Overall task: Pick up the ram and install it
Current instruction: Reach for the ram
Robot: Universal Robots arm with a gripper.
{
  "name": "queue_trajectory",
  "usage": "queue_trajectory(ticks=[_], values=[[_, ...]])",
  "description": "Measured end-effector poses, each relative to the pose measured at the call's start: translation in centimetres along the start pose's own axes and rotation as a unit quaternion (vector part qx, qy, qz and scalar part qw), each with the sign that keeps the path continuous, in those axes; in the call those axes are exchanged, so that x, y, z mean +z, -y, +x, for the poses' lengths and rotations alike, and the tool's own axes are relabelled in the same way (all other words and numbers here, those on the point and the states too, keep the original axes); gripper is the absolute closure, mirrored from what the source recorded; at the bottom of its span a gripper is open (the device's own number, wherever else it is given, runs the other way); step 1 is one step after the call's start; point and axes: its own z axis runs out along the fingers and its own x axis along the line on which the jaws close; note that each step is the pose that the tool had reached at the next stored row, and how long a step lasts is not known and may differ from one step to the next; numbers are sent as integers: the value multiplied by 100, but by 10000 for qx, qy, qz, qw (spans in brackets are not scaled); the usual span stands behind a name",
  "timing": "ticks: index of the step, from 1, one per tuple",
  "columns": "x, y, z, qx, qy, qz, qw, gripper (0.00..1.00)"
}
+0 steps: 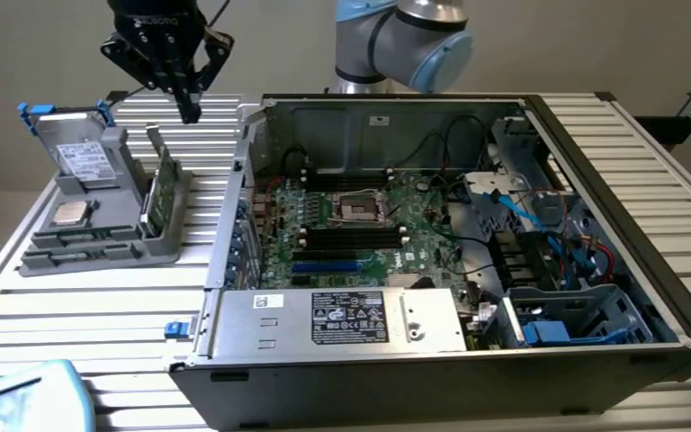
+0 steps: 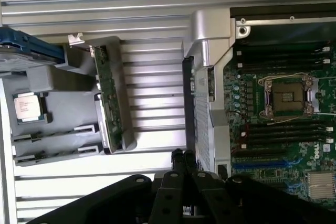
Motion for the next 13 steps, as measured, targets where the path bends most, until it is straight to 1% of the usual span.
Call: queue_trajectory(ticks=[4,13], values=[[31,-7,183,0,0,-1,10000,89],[152,-15,596,0,0,-1,10000,89]])
